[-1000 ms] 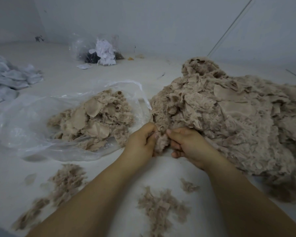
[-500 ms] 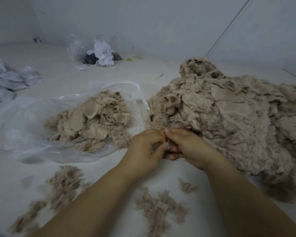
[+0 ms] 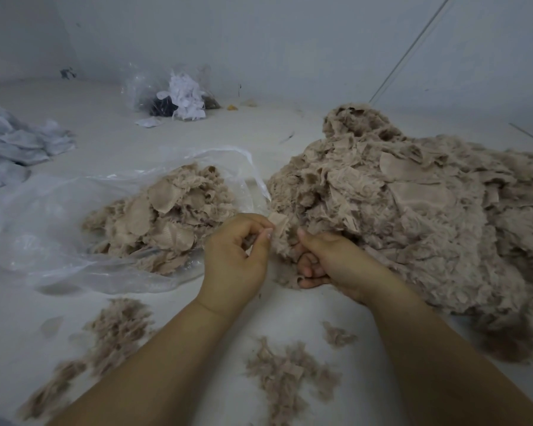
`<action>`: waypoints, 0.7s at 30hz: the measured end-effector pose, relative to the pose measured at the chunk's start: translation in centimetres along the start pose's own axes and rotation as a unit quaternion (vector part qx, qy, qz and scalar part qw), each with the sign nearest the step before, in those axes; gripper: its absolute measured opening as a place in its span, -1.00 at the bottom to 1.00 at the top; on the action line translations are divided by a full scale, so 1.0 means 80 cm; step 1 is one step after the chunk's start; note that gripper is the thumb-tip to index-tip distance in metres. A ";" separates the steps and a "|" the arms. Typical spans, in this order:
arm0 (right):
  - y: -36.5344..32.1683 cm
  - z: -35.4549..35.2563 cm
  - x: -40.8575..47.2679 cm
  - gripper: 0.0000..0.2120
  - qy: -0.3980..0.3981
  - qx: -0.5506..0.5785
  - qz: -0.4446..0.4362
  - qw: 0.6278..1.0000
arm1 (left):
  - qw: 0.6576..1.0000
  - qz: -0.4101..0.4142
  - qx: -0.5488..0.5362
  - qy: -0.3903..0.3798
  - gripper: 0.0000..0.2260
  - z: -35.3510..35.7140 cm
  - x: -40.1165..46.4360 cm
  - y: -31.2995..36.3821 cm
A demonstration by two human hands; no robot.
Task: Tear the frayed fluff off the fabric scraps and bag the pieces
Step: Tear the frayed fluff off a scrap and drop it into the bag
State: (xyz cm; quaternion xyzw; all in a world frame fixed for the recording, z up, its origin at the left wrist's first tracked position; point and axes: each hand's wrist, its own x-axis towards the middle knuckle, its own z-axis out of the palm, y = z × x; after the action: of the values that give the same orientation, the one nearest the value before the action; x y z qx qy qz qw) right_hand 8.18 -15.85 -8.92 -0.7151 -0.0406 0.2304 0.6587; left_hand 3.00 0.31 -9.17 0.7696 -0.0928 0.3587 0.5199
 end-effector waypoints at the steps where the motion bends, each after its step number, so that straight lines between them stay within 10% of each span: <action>1: 0.000 0.000 0.000 -0.65 -0.001 -0.005 -0.001 1.000 | 1.000 -0.005 -0.001 0.005 -0.86 -0.001 0.001 0.000; 21: 0.002 0.000 -0.001 -0.84 -0.004 -0.091 -0.034 0.995 | 0.993 -0.072 -0.083 0.031 -0.88 -0.006 0.010 -0.016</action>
State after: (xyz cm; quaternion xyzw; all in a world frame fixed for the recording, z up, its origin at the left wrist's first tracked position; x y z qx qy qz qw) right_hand 8.07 -15.86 -9.06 -0.7691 -0.0885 0.2063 0.5984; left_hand 4.00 1.51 -9.54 0.7173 -0.0503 0.3349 0.6089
